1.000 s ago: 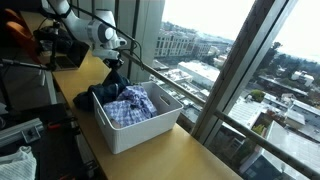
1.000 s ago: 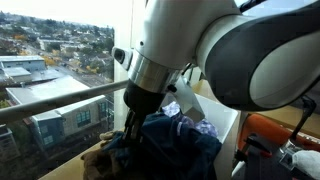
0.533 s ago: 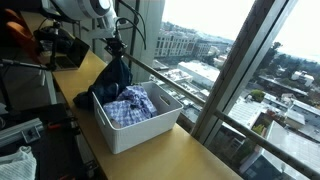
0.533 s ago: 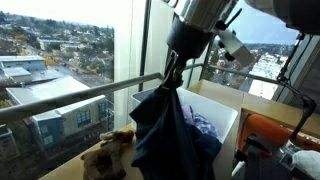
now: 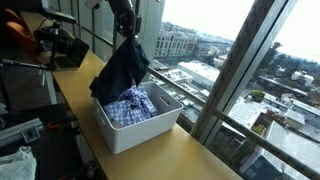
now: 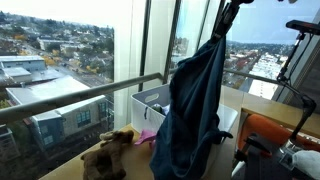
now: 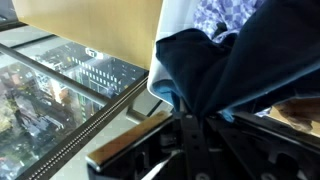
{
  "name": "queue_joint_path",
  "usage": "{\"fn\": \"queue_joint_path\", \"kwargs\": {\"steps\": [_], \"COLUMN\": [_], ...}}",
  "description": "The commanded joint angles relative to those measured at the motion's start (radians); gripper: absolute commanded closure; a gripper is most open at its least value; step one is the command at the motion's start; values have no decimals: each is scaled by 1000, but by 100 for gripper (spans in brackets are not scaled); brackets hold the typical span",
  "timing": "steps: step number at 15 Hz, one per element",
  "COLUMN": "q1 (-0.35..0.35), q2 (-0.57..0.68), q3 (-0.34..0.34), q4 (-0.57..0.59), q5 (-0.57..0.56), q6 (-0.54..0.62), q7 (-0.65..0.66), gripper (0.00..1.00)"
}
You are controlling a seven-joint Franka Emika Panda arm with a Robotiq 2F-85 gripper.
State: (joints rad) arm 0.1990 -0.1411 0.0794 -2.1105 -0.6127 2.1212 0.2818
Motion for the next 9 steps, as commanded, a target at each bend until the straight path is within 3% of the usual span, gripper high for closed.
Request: {"fn": "queue_joint_path", "kwargs": {"steps": [1, 5, 9], "q1": [-84, -135, -124], "q2": [-36, 0, 100], "q3": [11, 10, 31], "q4": [-25, -33, -89], "q5": [-39, -35, -52], "q6": [-39, -11, 65], "q7": [43, 61, 145], "gripper": [99, 99, 99]}}
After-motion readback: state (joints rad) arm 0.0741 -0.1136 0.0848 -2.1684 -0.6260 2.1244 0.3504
